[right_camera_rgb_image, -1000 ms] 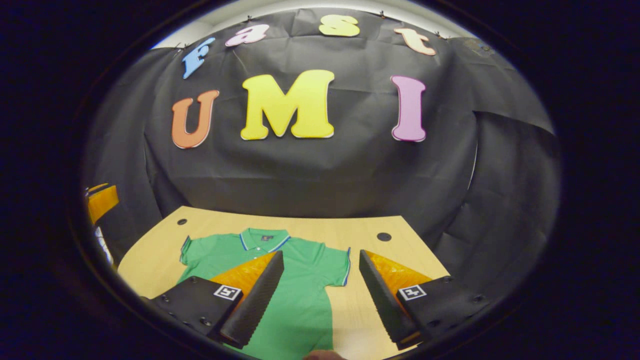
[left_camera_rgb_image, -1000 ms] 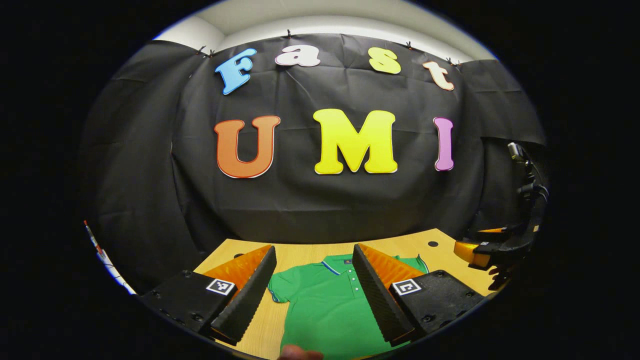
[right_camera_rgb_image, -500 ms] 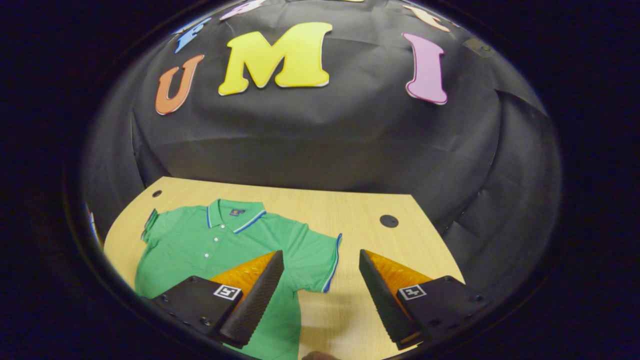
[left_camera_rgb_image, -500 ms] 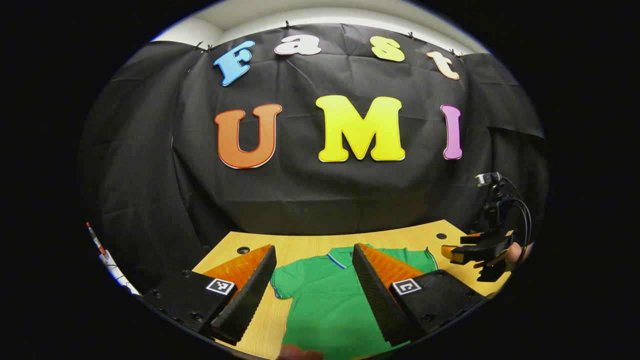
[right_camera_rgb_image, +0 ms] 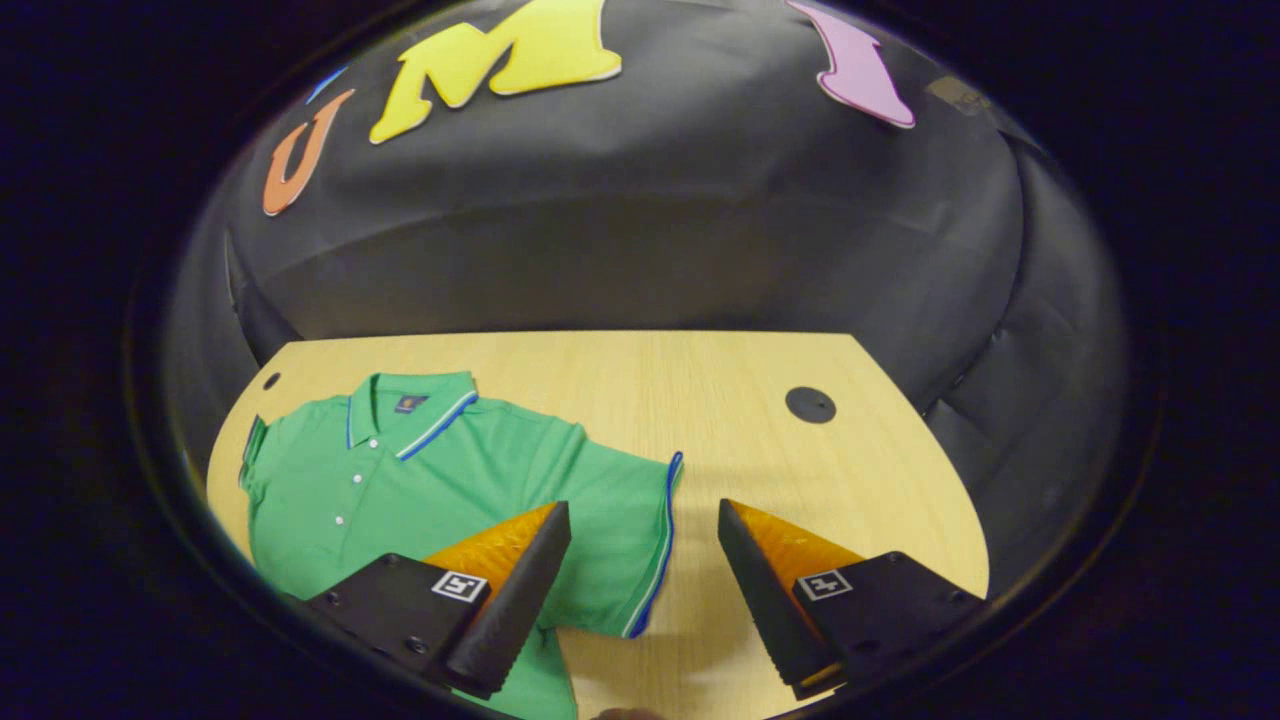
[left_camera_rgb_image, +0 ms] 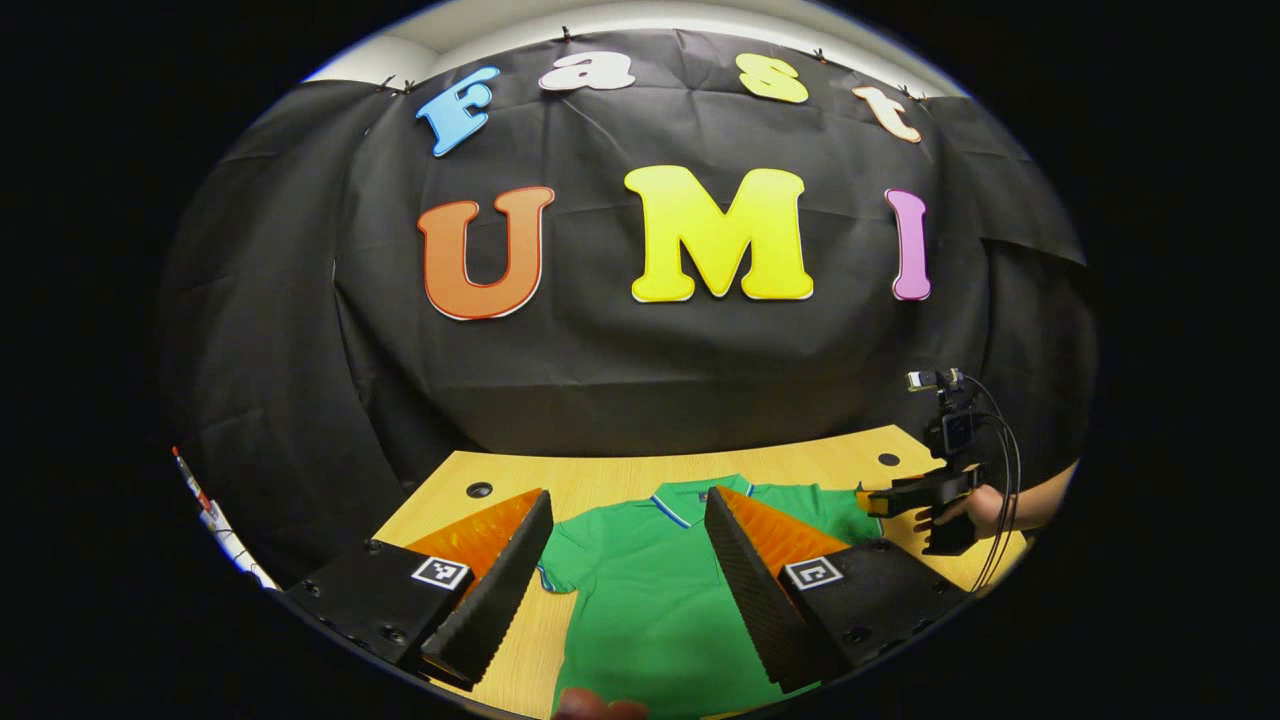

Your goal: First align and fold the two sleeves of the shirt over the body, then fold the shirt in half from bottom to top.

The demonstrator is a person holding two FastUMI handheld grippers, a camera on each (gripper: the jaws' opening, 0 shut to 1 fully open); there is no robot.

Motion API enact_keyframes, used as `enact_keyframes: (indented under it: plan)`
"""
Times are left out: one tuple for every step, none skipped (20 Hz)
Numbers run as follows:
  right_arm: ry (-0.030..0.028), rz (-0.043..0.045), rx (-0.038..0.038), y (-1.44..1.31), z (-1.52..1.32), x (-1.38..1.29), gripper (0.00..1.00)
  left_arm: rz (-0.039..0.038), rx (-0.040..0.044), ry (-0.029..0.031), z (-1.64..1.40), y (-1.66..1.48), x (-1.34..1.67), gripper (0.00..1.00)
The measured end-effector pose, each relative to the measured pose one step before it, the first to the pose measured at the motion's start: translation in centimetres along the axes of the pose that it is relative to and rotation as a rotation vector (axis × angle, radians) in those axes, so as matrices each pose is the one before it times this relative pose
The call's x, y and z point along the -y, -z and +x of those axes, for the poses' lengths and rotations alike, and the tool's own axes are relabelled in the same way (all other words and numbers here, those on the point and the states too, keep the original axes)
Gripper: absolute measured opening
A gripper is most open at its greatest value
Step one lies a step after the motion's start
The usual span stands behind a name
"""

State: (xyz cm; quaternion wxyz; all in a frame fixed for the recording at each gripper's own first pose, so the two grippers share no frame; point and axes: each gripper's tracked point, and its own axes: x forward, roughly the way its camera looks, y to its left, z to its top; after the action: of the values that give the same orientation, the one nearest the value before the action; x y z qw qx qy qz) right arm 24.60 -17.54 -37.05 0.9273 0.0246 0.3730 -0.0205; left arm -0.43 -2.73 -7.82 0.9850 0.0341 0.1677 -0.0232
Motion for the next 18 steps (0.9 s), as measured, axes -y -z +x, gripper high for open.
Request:
enact_keyframes:
  plan:
    - [0.00449,-0.00443,-0.00116,0.048,0.590,0.252,0.95,-0.00049,-0.00685,-0.00086,0.036,0.009,-0.042,0.99]
    - [-0.00183,0.00190,-0.00271,0.068,0.551,-0.080,0.96,0.00090,-0.00766,-0.00004,0.082,0.197,0.055,0.98]
    - [-0.00428,0.00985,-0.00910,0.176,0.535,-0.036,0.96,0.00372,-0.00419,-0.00182,-0.075,0.090,0.003,0.99]
    - [-0.00159,0.00984,-0.00747,0.312,0.522,0.152,0.96,0.00530,-0.00293,-0.00183,0.070,0.119,-0.065,0.98]
    - [0.00286,0.00381,-0.00515,0.109,0.543,0.142,0.94,0.00509,-0.00640,-0.00218,0.070,0.184,-0.066,0.99]
    - [-0.00693,0.00419,-0.00242,0.071,0.442,-0.028,0.94,0.00467,-0.00881,-0.00172,0.039,0.231,-0.105,0.98]
    - [-0.01460,0.01179,-0.00463,0.012,0.461,-0.170,0.91,0.00391,-0.01175,-0.00338,0.046,0.216,-0.059,0.98]
    - [-0.01741,0.01526,-0.00376,0.193,0.480,-0.154,0.91,0.00299,-0.01161,-0.00249,-0.098,0.278,-0.028,0.98]
    - [-0.01745,0.00767,-0.01597,0.449,0.450,-0.202,0.77,0.00266,-0.00871,-0.00185,-0.121,0.155,-0.099,0.98]
    - [0.00913,-0.01559,0.00791,-0.054,0.103,0.414,0.60,0.00240,-0.00657,-0.00017,0.071,0.092,0.009,0.99]
    - [0.02903,-0.00954,-0.01540,-0.082,0.485,0.923,0.42,0.00210,-0.00419,0.00084,-0.020,0.035,-0.025,0.99]
    - [-0.00193,0.01788,0.00786,-0.165,-0.429,-0.137,0.25,0.00074,-0.00327,0.00201,-0.055,0.125,0.102,0.99]
    - [-0.00232,0.01624,-0.01611,0.009,0.033,-0.192,0.08,-0.00252,-0.00149,0.00387,-0.053,0.072,0.145,0.99]
    - [-0.00588,0.01413,0.00469,0.016,-0.005,-0.068,0.05,-0.00234,-0.00093,0.00123,0.006,0.138,0.059,0.99]
    - [-0.00003,0.00937,-0.00263,-0.092,-0.097,0.099,0.08,-0.00073,-0.00165,0.00009,0.024,-0.031,0.001,0.99]
    - [-0.00191,0.00696,0.00205,-0.006,-0.002,-0.077,0.08,-0.00042,-0.00141,-0.00086,-0.072,0.086,-0.011,0.99]
    - [0.00269,-0.00175,0.00339,-0.240,-0.201,-0.018,0.08,-0.00134,0.00052,-0.00063,0.002,0.000,-0.063,0.99]
    - [-0.00075,-0.00232,0.00647,-0.179,-0.258,0.058,0.08,-0.00264,0.00072,-0.00152,-0.044,0.010,-0.029,0.99]
